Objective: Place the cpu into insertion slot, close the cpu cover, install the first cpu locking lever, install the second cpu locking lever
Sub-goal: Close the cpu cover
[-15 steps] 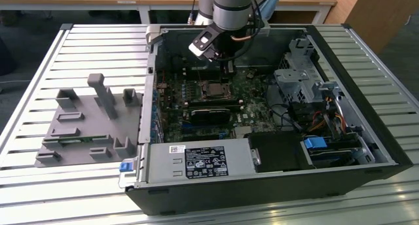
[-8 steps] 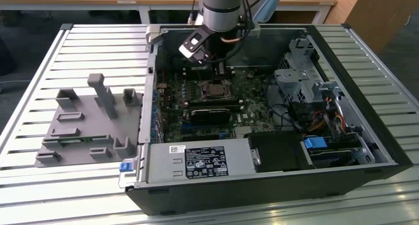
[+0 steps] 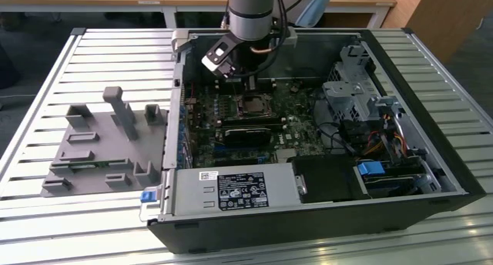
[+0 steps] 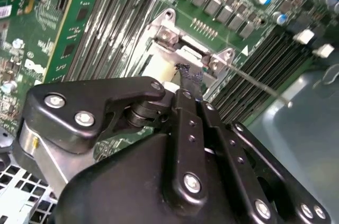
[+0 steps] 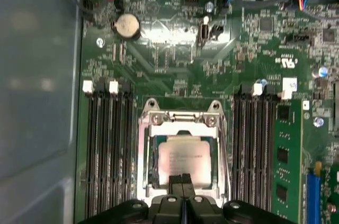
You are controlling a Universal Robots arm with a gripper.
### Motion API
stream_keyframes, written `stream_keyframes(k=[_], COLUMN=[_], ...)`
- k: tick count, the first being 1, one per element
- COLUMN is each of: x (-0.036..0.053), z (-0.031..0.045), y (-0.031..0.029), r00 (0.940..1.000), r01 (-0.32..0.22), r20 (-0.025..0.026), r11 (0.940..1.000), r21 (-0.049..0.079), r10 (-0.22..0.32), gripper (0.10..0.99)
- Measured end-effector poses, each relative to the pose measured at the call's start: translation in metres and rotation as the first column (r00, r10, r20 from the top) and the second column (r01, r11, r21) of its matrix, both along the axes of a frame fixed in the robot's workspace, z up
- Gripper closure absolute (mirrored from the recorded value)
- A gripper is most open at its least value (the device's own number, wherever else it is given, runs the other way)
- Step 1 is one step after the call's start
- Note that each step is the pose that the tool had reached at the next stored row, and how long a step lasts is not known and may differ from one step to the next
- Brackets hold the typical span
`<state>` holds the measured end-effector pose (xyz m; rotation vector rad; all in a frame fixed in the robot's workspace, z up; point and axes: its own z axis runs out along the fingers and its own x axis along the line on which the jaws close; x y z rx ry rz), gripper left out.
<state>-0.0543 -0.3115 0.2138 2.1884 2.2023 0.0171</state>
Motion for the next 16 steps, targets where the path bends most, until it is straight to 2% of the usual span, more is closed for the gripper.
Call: stream_keyframes(k=[8,16], x=[-0.0048,-0.0043], z=[-0.0103,-0.0148], y=[0.0000,-0.0002], r00=[1.0000,1.0000], r01=[0.000,0.000], r20=[-0.0001,-0.0009], r11=[1.0000,1.0000], r21=[0.000,-0.001], r10=[0.000,0.000], gripper=[0.980,0.980])
